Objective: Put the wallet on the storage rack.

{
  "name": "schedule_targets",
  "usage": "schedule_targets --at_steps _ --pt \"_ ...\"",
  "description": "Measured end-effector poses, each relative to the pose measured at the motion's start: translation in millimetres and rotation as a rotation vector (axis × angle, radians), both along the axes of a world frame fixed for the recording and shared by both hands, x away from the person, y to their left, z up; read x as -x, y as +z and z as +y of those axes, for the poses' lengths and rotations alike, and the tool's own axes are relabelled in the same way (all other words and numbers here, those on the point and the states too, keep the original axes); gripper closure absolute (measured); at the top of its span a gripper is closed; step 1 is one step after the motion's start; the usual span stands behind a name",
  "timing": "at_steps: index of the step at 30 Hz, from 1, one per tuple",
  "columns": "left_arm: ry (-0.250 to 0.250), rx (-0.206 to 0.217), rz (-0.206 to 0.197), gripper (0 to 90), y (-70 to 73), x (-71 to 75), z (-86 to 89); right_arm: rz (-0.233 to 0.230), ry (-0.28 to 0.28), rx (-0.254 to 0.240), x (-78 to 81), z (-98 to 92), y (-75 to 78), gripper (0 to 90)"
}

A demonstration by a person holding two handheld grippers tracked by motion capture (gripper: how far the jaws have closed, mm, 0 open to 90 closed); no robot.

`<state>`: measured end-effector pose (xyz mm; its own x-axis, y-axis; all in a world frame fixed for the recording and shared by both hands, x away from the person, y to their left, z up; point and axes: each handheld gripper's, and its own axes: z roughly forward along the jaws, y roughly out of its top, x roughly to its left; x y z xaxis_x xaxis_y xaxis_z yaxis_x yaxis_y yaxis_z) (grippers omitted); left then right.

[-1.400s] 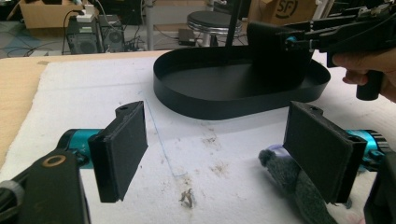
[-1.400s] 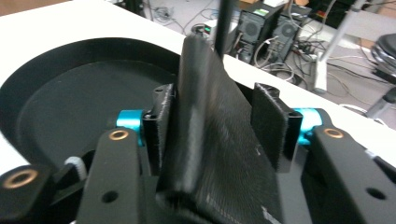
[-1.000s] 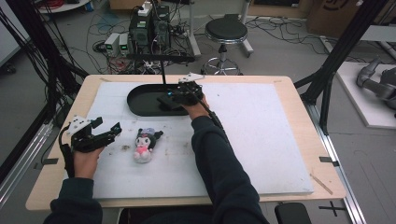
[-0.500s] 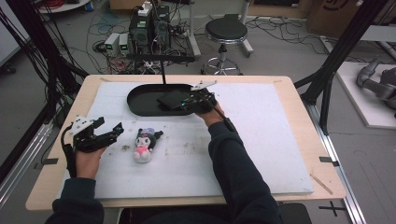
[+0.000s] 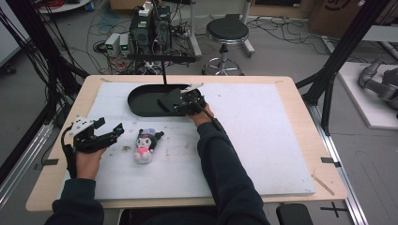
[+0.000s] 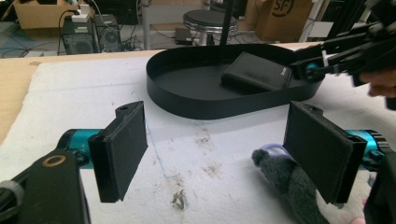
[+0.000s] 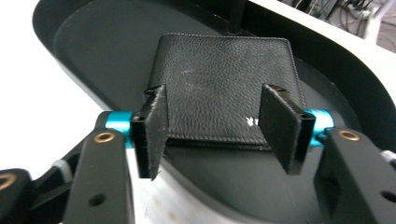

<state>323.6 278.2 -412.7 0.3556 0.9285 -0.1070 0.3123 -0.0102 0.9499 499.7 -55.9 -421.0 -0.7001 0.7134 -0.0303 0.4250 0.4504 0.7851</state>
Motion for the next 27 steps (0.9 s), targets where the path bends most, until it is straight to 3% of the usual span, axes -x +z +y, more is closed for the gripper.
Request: schedule_targets --at_steps 3,6,8,11,14,20,27 --pt "-0.010 0.010 -0.007 21.3 -0.1 0.5 -0.3 -0.018 0.020 -0.025 7.8 -20.6 12.7 43.6" --pt "-0.017 0.016 -0.013 21.2 0.6 1.2 -0.5 -0.038 0.027 -0.007 19.4 -53.9 32.1 40.4" --pt "-0.018 0.018 -0.014 21.2 0.7 0.8 -1.0 -0.068 0.030 -0.022 28.0 -75.2 40.4 38.7" --pt "-0.022 0.020 -0.011 21.2 0.1 -0.1 -1.2 -0.046 0.020 -0.061 43.1 -111.2 48.0 30.4" --pt "-0.017 0.022 -0.010 21.1 0.4 1.2 -0.8 -0.058 -0.006 -0.037 63.6 -141.1 48.8 22.4" --pt "0.007 0.006 -0.028 21.1 2.6 4.4 0.0 -0.128 -0.060 -0.027 105.0 -191.6 39.8 21.3" --pt "0.012 -0.011 -0.046 21.2 7.8 6.4 -3.6 -0.130 -0.122 0.003 124.9 -222.3 28.3 21.2"
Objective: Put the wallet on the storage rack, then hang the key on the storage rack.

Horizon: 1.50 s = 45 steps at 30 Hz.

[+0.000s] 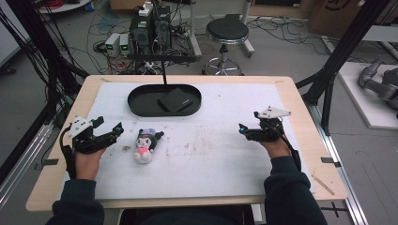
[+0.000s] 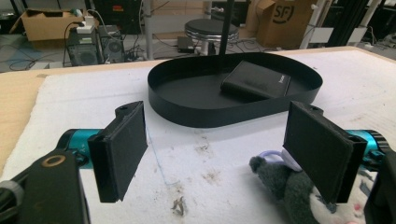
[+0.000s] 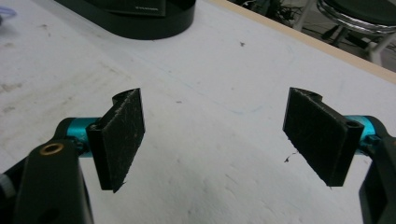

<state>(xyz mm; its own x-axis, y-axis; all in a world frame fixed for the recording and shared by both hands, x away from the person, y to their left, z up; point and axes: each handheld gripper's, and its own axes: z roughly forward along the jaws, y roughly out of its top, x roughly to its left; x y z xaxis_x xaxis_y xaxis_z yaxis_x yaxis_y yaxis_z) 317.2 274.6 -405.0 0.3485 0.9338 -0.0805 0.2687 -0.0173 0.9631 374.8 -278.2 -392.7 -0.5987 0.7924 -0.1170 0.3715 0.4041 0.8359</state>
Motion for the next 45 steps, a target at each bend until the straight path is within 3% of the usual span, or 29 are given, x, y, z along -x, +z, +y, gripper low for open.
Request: schedule_targets --at_steps 4,11,17,19,22,29,34,38,40,43,45 --pt "-0.010 0.001 -0.001 21.2 2.7 -1.4 -3.6 -0.024 -0.018 -0.019 4.4 -6.9 1.3 21.2" --pt "-0.048 -0.015 0.008 22.2 10.1 3.0 -21.1 -0.012 -0.032 -0.010 7.5 -9.5 -2.5 21.3" --pt "-0.098 -0.034 0.096 24.4 6.3 6.0 -39.4 -0.010 -0.031 -0.005 7.0 -8.3 -3.3 21.3" --pt "-0.079 -0.061 0.136 24.5 4.3 6.9 -46.1 -0.011 -0.020 0.004 6.5 -6.3 -4.1 21.4" --pt "-0.061 -0.049 0.176 24.6 2.0 9.1 -54.9 -0.008 -0.012 0.013 5.7 -4.5 -5.2 21.4" --pt "-0.088 -0.072 0.267 24.6 -9.1 11.3 -78.0 0.003 -0.019 -0.001 1.7 -5.2 -7.0 21.5" --pt "-0.118 -0.146 0.375 23.0 -25.1 7.5 -94.3 0.007 -0.013 -0.007 1.6 -3.2 -7.6 21.4" --pt "-0.130 -0.172 0.462 18.9 -38.1 0.3 -96.7 0.010 -0.016 -0.016 2.9 -3.7 -6.6 21.4" --pt "-0.135 -0.177 0.462 19.1 -39.3 -0.8 -97.0 0.007 -0.018 -0.022 3.0 -4.0 -6.6 21.4" --pt "-0.147 -0.188 0.450 31.6 -34.8 -3.6 -93.8 0.009 -0.017 -0.025 4.0 -4.3 -6.2 21.4" --pt "-0.156 -0.187 0.461 33.7 -34.5 -5.3 -92.2 0.009 -0.018 -0.026 4.5 -4.7 -6.1 21.4"
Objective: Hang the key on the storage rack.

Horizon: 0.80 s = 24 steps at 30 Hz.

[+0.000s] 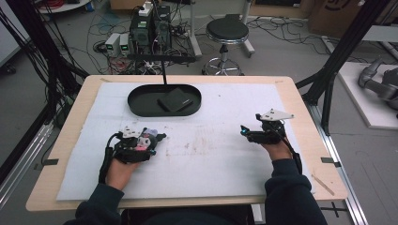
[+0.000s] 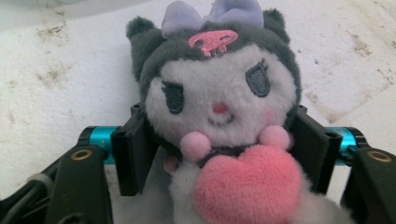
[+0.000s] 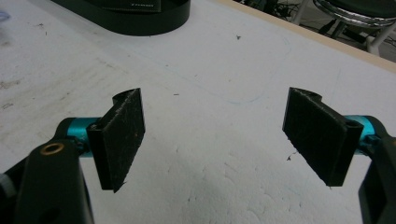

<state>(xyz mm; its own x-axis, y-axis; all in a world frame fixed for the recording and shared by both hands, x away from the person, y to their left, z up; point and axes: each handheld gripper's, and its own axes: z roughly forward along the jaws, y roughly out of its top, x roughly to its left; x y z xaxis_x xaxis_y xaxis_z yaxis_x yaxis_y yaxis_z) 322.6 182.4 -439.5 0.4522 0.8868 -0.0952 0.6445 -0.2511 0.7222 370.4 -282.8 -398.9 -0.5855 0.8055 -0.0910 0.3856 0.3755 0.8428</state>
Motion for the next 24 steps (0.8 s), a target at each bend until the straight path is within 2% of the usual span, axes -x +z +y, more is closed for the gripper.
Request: schedule_targets --at_steps 2,4,13,19,24 --pt "-0.027 -0.005 0.001 36.8 1.8 -1.0 1.8 0.002 -0.002 -0.006 0.5 -0.4 0.0 21.4" --pt "-0.037 0.007 -0.014 39.7 5.9 -0.9 3.4 0.003 -0.001 -0.007 0.7 -0.8 -0.1 21.5" --pt "-0.059 0.097 -0.144 42.0 30.5 -1.8 18.3 0.002 -0.006 -0.014 3.9 -3.4 -0.8 21.5" --pt "-0.039 0.173 -0.210 42.0 56.5 -14.4 41.7 -0.009 -0.003 -0.025 5.9 -3.0 1.3 21.6" --pt "-0.059 0.234 -0.222 42.0 77.8 -28.8 56.8 -0.011 0.002 -0.029 4.8 -2.1 1.4 21.6"
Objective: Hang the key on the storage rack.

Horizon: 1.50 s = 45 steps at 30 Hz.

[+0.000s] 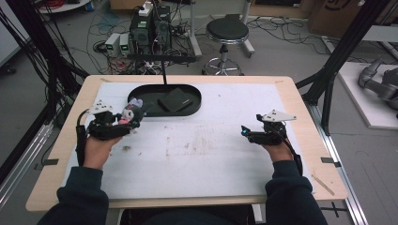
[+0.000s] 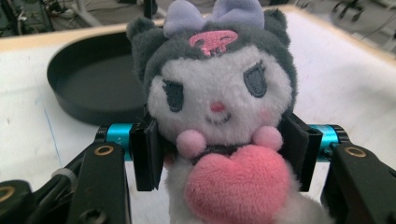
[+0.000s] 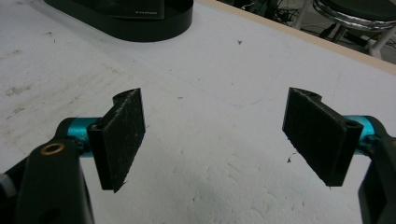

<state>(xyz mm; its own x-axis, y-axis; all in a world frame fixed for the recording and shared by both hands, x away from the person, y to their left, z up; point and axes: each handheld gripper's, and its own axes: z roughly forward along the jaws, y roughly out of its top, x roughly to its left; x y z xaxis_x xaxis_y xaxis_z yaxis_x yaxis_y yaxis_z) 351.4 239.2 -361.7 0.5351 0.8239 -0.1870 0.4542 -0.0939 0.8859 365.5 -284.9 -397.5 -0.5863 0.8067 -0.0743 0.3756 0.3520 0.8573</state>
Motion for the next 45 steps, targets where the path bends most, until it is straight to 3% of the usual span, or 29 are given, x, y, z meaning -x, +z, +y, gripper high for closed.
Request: schedule_targets --at_steps 3,6,13,22,28,39,45 --pt "0.008 0.018 0.008 42.0 11.9 -10.6 9.3 -0.003 -0.002 -0.006 -0.3 0.1 0.8 21.6" --pt "0.021 0.008 0.013 42.0 23.4 -20.9 14.2 -0.003 -0.001 -0.006 -0.5 0.0 0.8 21.6" --pt "0.062 -0.003 -0.019 42.0 52.4 -45.3 22.7 -0.005 0.004 -0.015 -0.9 -0.7 1.2 21.6" --pt "0.104 -0.023 -0.040 41.9 76.3 -80.8 19.7 -0.008 0.001 -0.026 -0.5 -1.9 2.6 21.6" --pt "0.161 -0.024 -0.030 41.9 76.3 -107.2 18.4 -0.005 0.001 -0.027 0.1 -3.4 2.9 21.6" --pt "0.209 0.008 -0.050 41.8 67.3 -130.9 17.4 0.000 0.008 -0.031 1.9 -4.3 1.0 21.6" --pt "0.296 -0.028 -0.029 41.7 65.3 -143.1 13.0 0.001 0.005 -0.035 2.9 -5.7 1.2 21.6"
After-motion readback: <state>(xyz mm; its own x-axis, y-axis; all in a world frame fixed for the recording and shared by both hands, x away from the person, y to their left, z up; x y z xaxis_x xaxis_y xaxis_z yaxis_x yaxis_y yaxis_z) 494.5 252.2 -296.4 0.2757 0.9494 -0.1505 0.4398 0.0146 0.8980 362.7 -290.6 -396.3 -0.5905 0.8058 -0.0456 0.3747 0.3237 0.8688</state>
